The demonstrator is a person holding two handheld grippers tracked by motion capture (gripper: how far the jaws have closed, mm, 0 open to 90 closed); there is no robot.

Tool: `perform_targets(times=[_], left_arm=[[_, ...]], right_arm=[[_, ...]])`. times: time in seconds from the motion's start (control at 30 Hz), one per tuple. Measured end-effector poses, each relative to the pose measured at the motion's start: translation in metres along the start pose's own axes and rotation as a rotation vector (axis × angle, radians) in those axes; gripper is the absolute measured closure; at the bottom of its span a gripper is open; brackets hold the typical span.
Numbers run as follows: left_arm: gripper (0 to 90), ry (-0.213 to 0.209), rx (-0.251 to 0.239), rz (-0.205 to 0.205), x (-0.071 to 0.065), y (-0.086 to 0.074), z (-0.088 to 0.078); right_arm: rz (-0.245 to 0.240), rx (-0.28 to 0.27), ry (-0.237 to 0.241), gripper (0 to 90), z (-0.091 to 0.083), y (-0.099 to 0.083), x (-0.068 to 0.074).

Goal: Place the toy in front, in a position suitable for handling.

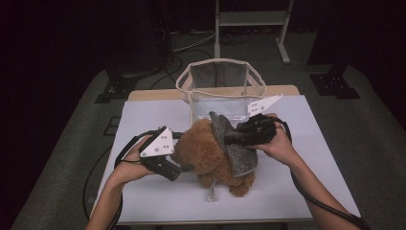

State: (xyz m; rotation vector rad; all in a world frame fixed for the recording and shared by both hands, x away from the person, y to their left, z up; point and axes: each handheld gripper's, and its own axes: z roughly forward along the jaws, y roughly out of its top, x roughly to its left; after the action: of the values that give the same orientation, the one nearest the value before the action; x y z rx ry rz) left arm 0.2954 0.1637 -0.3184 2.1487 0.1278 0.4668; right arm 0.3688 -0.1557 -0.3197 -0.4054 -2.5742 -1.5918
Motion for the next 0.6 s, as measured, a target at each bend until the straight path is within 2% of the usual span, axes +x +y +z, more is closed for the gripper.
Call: perform_targets(times=[0.1, 0.13, 0.23, 0.3, 0.4, 0.43, 0.53, 0.6], left_arm=[[12.5, 0.013, 0.012, -0.032, -0.001, -0.019, -0.007], [12.5, 0.019, 0.012, -0.029, 0.0, -0.023, -0.01], [12.0, 0.039, -0.036, -0.049, -0.001, -0.037, -0.023], [12.0, 0.046, -0.042, -0.052, -0.002, -0.04, -0.028], [12.0, 0.022, -0.029, -0.041, -0.006, -0.043, -0.022], [12.0, 0.01, -0.001, -0.03, -0.009, -0.045, -0.016], [12.2, -0.002, 0.05, -0.018, -0.009, -0.052, -0.003], [12.2, 0.015, 0.057, -0.016, -0.006, -0.059, 0.003]], right_arm=[[0.014, 0.025, 0.013, 76.5, 0.018, -0.011, -0.004], [0.018, 0.027, 0.02, 76.5, 0.023, -0.013, -0.004], [0.011, 0.049, 0.02, 76.6, 0.035, -0.015, -0.004], [0.01, 0.096, 0.02, 76.5, 0.048, -0.019, -0.004], [0.015, 0.119, 0.019, 76.4, 0.062, -0.025, -0.006], [0.019, 0.117, 0.019, 76.5, 0.063, -0.026, -0.006], [0.017, 0.108, 0.007, 76.4, 0.059, -0.027, -0.007], [0.014, 0.112, -0.009, 76.4, 0.051, -0.029, -0.006]])
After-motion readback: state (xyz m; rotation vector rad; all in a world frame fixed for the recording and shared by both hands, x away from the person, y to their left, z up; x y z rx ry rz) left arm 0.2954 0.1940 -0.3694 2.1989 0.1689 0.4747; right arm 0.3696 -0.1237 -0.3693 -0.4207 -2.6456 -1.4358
